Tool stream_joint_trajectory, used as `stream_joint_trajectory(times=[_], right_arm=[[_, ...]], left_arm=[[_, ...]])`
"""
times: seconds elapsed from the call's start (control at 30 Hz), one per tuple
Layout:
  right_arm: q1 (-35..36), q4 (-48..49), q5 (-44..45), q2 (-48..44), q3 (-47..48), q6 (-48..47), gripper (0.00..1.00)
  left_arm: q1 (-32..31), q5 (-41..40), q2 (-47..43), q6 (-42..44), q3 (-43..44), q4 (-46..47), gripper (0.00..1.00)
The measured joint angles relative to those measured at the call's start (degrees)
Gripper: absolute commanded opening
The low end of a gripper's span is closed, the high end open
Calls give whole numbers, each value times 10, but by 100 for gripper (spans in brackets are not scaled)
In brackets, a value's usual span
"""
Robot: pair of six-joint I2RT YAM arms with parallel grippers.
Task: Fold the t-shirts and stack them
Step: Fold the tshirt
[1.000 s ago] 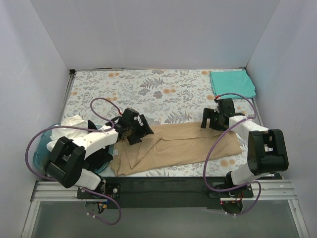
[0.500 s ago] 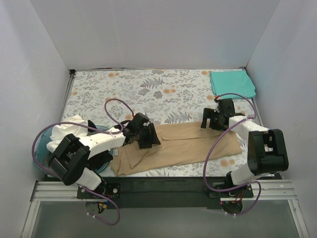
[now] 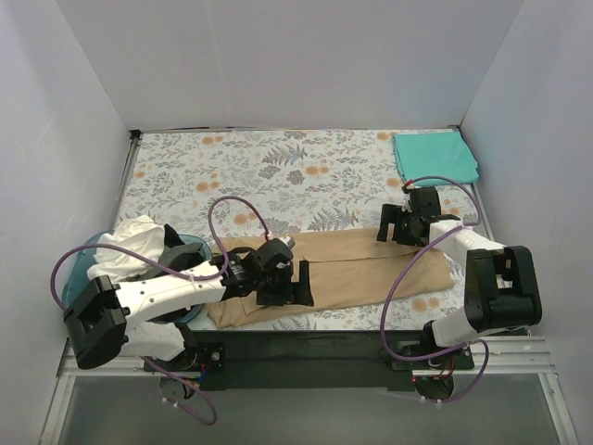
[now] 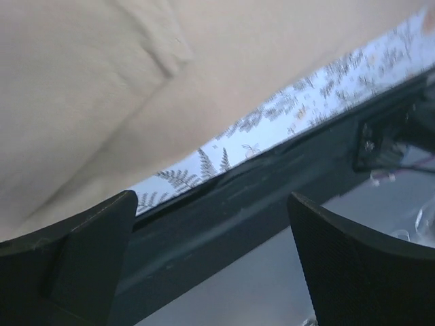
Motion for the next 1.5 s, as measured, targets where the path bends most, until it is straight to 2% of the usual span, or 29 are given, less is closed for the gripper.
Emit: stream_joint_trajectory(times=[0.13, 0.23, 0.37, 0.5, 0.7, 0.83, 1.0, 1.1, 1.13, 1.17, 1.23, 1.33, 1.5], right_arm=[[-2, -4, 1, -3, -2, 0, 98], [-2, -4, 1, -3, -2, -1, 98], [-2, -4, 1, -2, -2, 0, 98], [-2, 0, -1, -4, -6, 3, 98], [1, 14, -5, -61, -60, 23, 98], [26, 19, -12, -115, -105, 47, 98], [140, 46, -16, -206, -182, 97, 98], [257, 60, -21, -249, -214, 151, 98], [304, 62, -20, -257, -220, 170, 98], [340, 63, -22, -263, -222, 184, 98], [427, 62, -26, -271, -223, 215, 98], [511, 55, -30, -269, -216, 237, 98], [564, -2, -18, -257, -187, 252, 98]], left_arm=[[16, -88, -5, -28, 33, -59, 94], [63, -124, -5, -43, 42, -66, 95], [175, -123, 21, -52, 21, -30, 95], [220, -124, 100, -56, 17, -7, 97], [265, -94, 232, -48, 136, 7, 96], [299, -75, 376, -29, 314, -8, 97], [321, -51, 628, 10, 688, -18, 97], [327, -18, 777, 18, 920, -16, 98], [327, -5, 808, 16, 964, 0, 98], [328, 8, 828, 13, 986, 21, 98], [329, 32, 829, 2, 965, 73, 98], [331, 65, 826, -18, 934, 139, 98], [330, 95, 849, -30, 947, 189, 98]])
